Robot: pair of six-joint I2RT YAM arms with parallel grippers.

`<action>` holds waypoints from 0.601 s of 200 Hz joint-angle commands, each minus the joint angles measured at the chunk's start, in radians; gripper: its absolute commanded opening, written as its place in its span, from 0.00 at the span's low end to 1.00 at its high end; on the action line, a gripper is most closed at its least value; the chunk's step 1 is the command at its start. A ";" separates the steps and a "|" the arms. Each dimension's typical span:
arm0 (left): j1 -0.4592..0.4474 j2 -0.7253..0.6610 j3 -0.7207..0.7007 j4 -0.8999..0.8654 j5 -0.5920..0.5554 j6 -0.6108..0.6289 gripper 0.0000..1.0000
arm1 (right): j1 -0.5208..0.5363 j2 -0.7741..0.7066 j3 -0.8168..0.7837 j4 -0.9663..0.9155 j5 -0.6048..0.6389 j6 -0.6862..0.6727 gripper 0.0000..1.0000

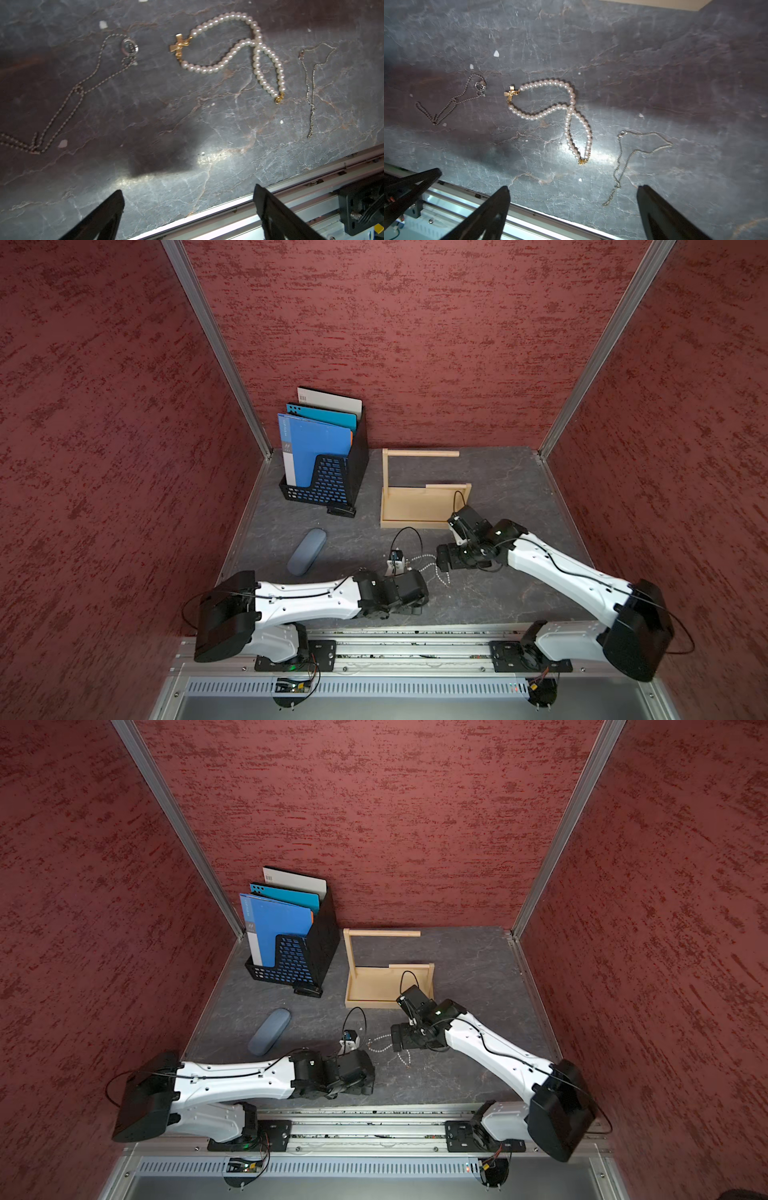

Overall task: Hang the necklace on the jewelry display stand
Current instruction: Pick up the necklace from the center of the board.

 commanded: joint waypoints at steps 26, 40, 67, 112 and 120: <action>0.008 -0.111 -0.098 0.010 0.024 -0.101 0.99 | 0.023 0.175 0.053 0.069 0.052 0.029 0.47; 0.007 -0.119 -0.110 0.010 0.022 -0.103 0.99 | 0.024 0.218 0.074 0.074 0.053 0.026 0.28; 0.009 -0.101 -0.114 0.014 0.020 -0.099 0.99 | 0.023 0.304 0.103 0.095 0.032 0.020 0.28; 0.010 -0.031 -0.082 0.047 0.051 -0.038 1.00 | 0.023 0.428 0.153 0.119 0.048 0.010 0.29; 0.011 -0.016 -0.076 0.054 0.060 -0.026 1.00 | 0.023 0.448 0.165 0.117 0.058 0.009 0.29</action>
